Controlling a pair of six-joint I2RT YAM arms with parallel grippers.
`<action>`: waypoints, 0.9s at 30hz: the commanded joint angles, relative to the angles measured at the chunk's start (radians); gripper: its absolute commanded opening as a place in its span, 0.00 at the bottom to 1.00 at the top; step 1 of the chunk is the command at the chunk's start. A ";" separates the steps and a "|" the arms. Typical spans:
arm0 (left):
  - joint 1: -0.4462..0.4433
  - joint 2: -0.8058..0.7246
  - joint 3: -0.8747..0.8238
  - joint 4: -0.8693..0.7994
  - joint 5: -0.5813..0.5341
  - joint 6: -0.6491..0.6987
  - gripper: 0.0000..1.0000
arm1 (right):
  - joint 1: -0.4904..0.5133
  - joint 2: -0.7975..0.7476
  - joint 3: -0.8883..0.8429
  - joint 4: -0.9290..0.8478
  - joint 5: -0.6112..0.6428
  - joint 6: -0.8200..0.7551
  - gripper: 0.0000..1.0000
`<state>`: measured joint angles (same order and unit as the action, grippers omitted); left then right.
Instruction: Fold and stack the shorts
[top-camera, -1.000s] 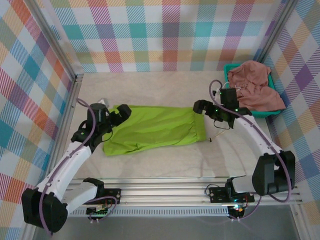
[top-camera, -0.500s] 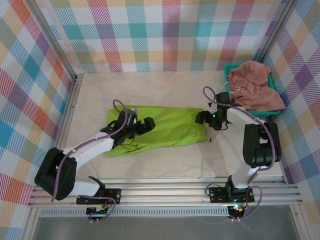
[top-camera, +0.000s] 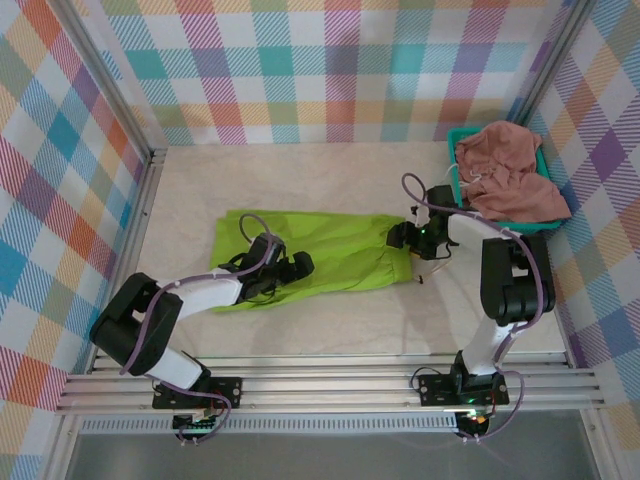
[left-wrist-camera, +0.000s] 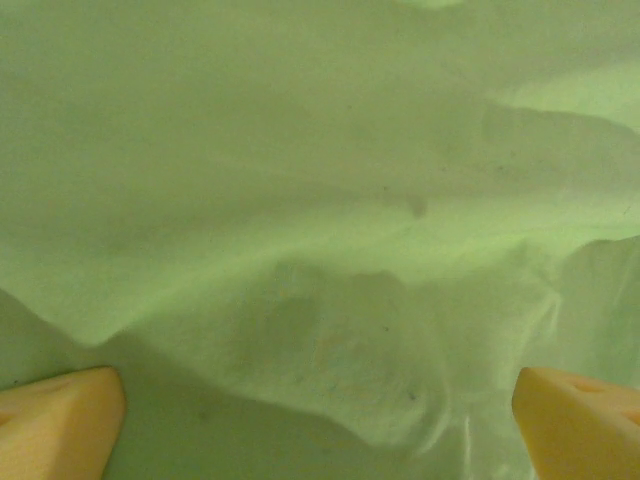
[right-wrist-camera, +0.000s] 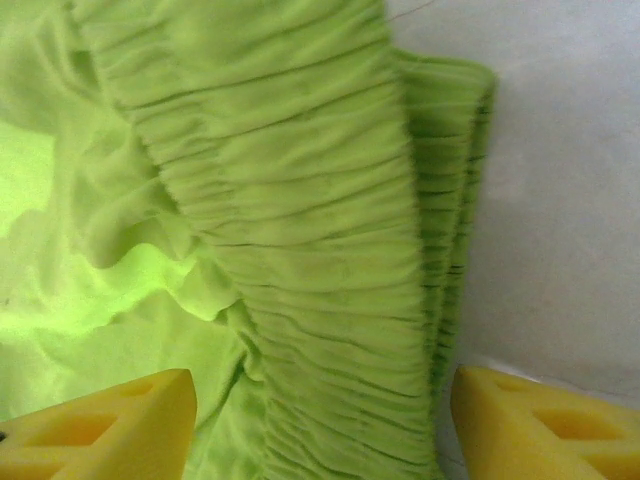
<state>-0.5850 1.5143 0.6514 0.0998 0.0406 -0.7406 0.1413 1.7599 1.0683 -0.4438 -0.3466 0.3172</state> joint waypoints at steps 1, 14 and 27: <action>-0.012 0.047 -0.021 0.021 -0.022 -0.007 1.00 | 0.025 0.018 0.016 0.020 -0.034 0.023 0.67; -0.013 0.039 -0.025 0.014 -0.033 -0.011 1.00 | 0.075 0.072 0.013 0.010 0.122 0.066 0.49; 0.002 -0.386 -0.005 -0.230 -0.186 0.068 1.00 | 0.094 -0.005 0.067 -0.109 0.306 0.000 0.00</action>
<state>-0.5869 1.2133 0.6338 -0.0216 -0.0780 -0.7166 0.2272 1.7992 1.1053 -0.4507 -0.1600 0.3573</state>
